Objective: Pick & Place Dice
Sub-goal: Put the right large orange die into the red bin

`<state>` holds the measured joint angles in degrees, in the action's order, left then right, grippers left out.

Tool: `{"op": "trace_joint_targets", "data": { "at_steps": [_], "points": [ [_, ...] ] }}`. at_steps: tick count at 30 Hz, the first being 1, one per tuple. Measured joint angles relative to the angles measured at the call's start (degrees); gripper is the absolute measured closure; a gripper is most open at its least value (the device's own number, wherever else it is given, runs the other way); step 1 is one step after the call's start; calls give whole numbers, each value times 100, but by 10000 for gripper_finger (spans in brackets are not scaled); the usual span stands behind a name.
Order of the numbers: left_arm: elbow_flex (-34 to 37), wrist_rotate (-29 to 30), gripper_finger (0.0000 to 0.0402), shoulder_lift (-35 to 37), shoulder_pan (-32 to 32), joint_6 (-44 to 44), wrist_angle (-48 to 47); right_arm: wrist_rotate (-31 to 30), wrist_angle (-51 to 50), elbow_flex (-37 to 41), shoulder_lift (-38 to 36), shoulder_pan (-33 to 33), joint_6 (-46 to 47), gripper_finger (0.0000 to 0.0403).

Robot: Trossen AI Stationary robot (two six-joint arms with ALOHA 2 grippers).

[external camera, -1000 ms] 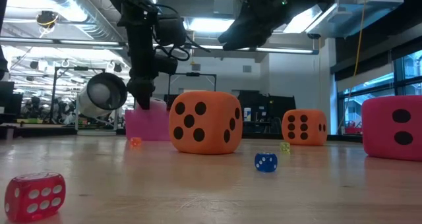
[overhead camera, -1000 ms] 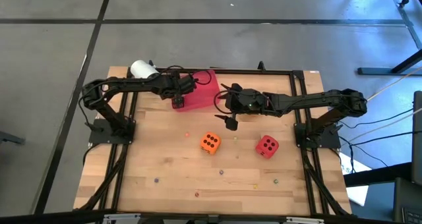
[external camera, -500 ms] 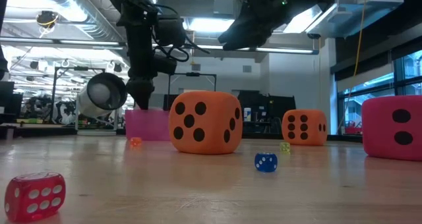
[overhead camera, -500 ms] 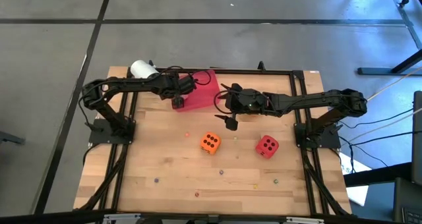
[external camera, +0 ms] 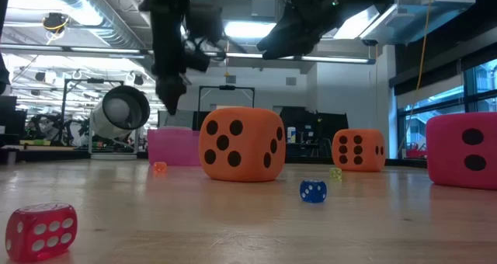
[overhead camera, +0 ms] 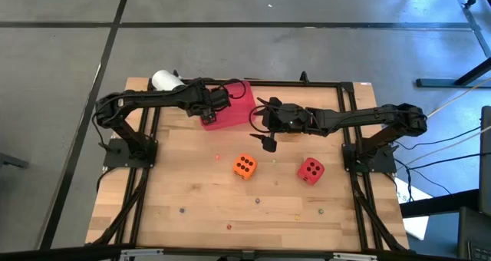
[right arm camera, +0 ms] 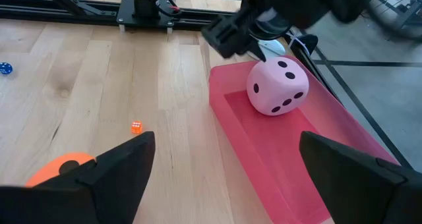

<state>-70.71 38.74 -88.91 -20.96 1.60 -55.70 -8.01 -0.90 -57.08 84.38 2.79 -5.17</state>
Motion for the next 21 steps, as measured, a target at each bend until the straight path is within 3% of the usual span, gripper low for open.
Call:
{"op": "trace_joint_targets", "data": {
  "at_steps": [5,11,17,21],
  "points": [
    [-519,-12,2,253,390,-97,-396,-2,2,0,0,0,-2,25],
    [-460,232,2,1160,839,-740,-442,-2,4,0,0,0,9,25],
    [646,69,2,2234,1460,-1846,44,13,4,0,0,0,86,25],
    [1721,65,2,2829,2075,-2026,1152,11,6,0,0,1,375,25]
  ]
}}
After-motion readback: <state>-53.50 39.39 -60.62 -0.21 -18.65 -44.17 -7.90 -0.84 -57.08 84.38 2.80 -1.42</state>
